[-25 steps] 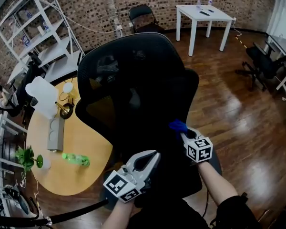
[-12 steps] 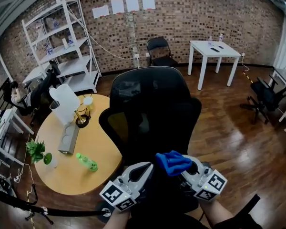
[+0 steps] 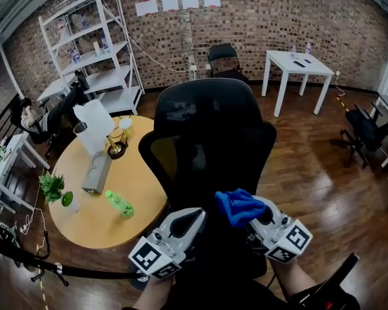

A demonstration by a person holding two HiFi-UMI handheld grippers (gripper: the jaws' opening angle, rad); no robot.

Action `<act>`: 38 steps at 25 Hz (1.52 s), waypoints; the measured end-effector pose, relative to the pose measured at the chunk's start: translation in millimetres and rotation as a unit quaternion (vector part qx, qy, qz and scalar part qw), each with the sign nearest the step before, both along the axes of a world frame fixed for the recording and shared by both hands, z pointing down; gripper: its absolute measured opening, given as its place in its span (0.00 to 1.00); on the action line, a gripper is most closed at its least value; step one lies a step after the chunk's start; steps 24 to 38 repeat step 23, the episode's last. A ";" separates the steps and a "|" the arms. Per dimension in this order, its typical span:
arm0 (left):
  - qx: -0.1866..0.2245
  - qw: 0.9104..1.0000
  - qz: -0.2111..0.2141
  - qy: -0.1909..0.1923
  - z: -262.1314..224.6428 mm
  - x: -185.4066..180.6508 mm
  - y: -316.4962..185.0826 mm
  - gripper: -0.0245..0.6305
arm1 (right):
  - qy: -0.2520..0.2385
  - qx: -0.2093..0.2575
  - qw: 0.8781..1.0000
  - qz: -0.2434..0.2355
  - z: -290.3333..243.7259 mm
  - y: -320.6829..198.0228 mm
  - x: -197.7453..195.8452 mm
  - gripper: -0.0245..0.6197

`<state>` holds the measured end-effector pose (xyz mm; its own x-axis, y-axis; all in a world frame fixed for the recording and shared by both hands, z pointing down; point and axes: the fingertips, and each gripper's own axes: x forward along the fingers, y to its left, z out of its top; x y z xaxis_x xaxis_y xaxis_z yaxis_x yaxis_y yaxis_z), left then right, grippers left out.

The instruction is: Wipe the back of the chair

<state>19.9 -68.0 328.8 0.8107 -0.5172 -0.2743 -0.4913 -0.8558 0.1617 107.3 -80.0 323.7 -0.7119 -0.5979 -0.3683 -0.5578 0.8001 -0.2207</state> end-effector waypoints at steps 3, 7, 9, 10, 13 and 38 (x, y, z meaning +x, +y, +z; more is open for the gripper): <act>0.002 1.000 0.002 0.000 -1.8 1.6 2.6 0.04 | -0.002 -0.003 1.000 0.002 0.8 -0.6 0.7 0.12; 0.005 1.000 0.007 0.000 -4.4 2.6 3.1 0.04 | -0.006 -0.002 1.000 0.003 -2.0 -1.0 1.2 0.12; 0.006 1.000 0.009 -0.001 -4.6 2.9 3.3 0.04 | -0.011 -0.003 1.000 0.002 -2.7 -0.3 1.4 0.12; 0.005 1.000 0.009 0.000 -3.9 2.9 3.2 0.04 | -0.010 -0.002 1.000 0.002 -2.3 0.2 1.2 0.12; 0.004 1.000 0.009 0.002 -3.0 3.5 2.5 0.04 | -0.005 0.001 1.000 0.005 -1.3 1.0 1.5 0.12; 0.001 1.000 0.008 0.013 -5.2 0.3 0.9 0.04 | -0.003 -0.006 1.000 0.015 1.0 -1.5 0.5 0.12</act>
